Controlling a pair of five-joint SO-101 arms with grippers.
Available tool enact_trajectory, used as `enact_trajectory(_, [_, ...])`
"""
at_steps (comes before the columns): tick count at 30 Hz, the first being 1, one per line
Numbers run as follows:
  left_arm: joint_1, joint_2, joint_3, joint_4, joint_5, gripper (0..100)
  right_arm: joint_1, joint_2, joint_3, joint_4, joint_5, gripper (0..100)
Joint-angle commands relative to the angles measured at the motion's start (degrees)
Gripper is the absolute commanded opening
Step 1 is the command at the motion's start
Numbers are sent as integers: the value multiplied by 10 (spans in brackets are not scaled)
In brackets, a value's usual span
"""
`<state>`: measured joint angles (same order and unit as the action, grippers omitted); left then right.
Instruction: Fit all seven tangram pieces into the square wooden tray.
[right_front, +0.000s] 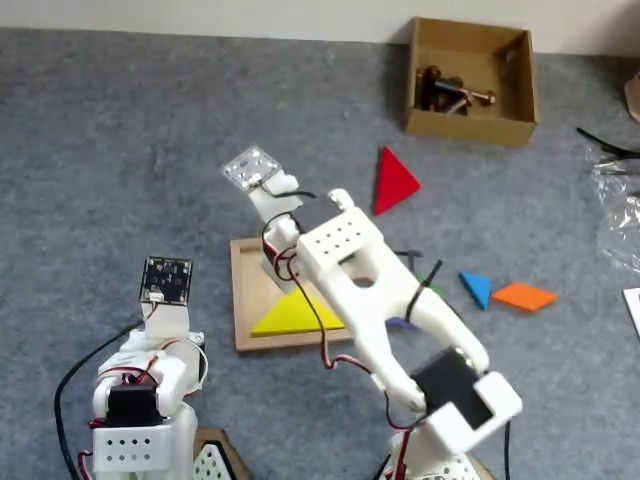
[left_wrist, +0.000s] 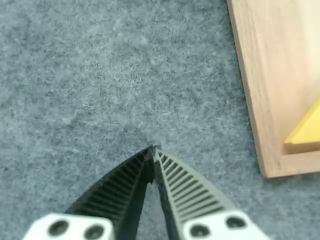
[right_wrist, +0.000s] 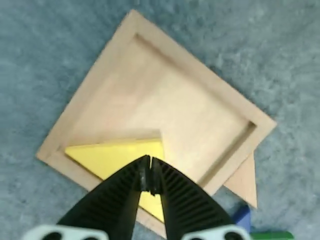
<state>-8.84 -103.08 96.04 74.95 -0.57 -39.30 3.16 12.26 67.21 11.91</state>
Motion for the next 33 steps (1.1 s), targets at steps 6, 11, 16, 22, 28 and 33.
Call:
enact_trajectory(6, [-6,1,12,3,3,6,17,36,-2,-50,-6,4])
enact_trajectory(11, [-6,1,12,3,3,6,24,48,-2,-50,-6,4])
enact_trajectory(16, [-6,1,12,3,3,6,30,68,-2,-49,-6,4])
enact_trajectory(22, [-6,1,12,3,3,6,47,76,-2,-45,-6,4])
enact_trajectory(28, [-6,1,12,3,3,6,56,78,-2,-11,-6,4])
enact_trajectory(33, [-6,1,12,3,3,6,54,79,-1,4,-6,4])
